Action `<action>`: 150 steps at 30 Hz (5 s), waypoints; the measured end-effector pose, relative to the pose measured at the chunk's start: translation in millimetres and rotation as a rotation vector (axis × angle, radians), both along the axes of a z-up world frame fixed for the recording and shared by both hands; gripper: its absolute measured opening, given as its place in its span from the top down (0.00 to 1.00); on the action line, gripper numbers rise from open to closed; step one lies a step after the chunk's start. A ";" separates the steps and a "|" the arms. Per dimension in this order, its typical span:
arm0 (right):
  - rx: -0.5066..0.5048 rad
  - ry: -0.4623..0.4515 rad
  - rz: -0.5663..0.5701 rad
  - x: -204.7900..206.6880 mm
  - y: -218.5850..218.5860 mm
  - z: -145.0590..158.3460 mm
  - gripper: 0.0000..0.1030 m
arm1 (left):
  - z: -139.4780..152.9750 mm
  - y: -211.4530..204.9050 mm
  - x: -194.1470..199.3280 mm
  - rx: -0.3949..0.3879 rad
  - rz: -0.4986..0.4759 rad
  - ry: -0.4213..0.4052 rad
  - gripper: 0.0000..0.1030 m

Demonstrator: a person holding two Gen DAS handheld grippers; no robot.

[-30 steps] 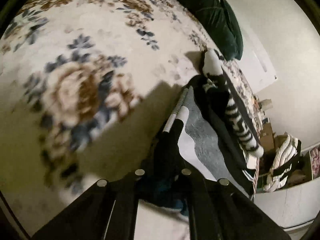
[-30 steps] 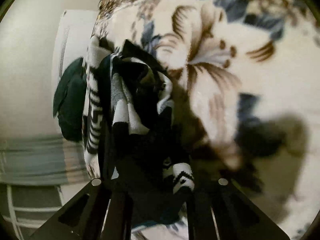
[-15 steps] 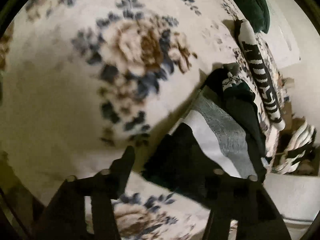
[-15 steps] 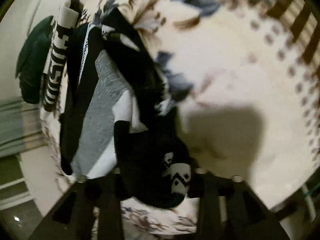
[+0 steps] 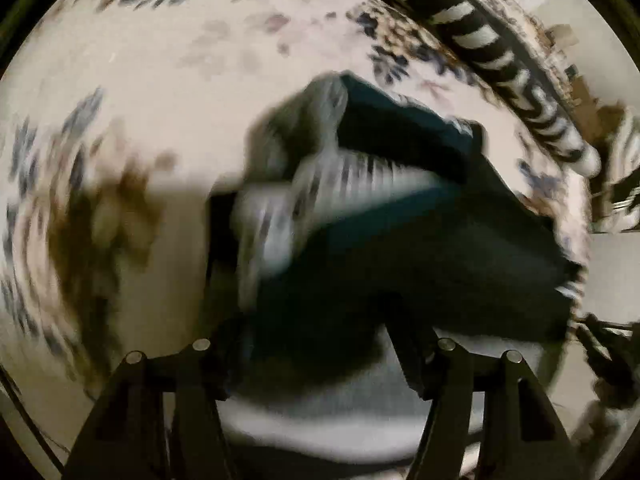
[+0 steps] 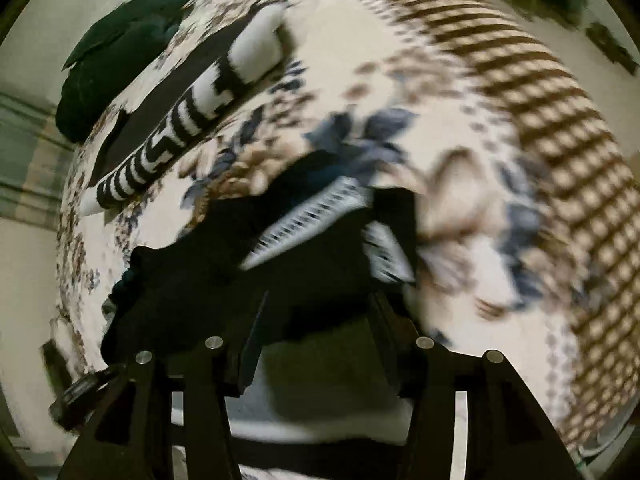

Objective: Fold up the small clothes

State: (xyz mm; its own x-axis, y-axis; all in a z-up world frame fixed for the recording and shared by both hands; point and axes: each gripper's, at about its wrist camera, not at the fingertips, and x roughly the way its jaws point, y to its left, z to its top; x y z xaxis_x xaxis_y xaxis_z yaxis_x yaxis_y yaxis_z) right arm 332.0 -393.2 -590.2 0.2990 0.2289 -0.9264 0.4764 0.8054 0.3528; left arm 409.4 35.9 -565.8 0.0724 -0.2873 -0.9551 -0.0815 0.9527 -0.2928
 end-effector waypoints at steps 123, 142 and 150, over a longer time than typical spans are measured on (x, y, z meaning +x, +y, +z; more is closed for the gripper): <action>0.090 0.162 -0.116 -154.9 7.4 -56.6 0.92 | -1.9 50.8 -96.1 -0.079 -0.097 -0.089 0.85; -0.028 0.083 -0.063 -64.8 -20.4 -22.8 0.62 | 36.8 47.1 -78.8 -0.032 -0.064 -0.133 0.66; -0.174 0.026 -0.133 -62.6 -17.4 -2.2 0.94 | 37.1 25.9 -60.3 -0.014 -0.088 -0.161 0.66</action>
State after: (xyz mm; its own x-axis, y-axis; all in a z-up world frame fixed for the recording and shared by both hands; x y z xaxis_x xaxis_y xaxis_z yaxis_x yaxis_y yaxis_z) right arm 269.4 -410.5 -592.5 0.2917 0.0249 -0.9562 0.5897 0.7824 0.2003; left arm 349.0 61.7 -528.7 0.1981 -0.3127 -0.9290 0.0512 0.9497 -0.3088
